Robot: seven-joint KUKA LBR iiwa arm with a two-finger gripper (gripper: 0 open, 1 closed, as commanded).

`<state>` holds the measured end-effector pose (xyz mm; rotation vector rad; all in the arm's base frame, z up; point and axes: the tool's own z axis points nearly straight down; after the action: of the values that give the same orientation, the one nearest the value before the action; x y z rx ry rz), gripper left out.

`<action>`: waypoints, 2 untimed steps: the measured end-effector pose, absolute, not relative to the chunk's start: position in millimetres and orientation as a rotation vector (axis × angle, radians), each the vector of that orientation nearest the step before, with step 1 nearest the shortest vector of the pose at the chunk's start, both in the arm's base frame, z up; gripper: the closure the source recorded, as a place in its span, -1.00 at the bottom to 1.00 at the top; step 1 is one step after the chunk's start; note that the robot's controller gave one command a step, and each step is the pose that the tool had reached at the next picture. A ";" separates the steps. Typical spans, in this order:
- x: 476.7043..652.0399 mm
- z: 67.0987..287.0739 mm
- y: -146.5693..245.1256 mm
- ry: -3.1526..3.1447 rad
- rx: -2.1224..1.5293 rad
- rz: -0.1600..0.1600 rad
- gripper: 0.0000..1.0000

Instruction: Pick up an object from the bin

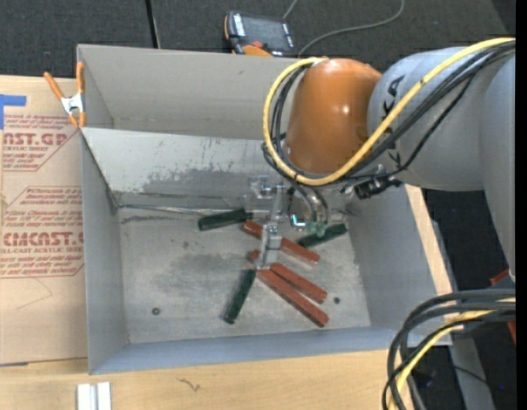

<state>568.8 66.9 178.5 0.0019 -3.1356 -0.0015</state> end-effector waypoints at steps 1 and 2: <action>532.3 68.5 -7.9 -3.108 -0.476 -0.001 -1.00; 518.9 100.0 0.3 -3.050 -0.755 -0.002 -1.00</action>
Offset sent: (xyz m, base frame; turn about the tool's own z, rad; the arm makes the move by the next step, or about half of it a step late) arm -0.0365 -0.0744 -0.1085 0.3033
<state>518.9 0.3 100.0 -0.7550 -3.0501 -0.0020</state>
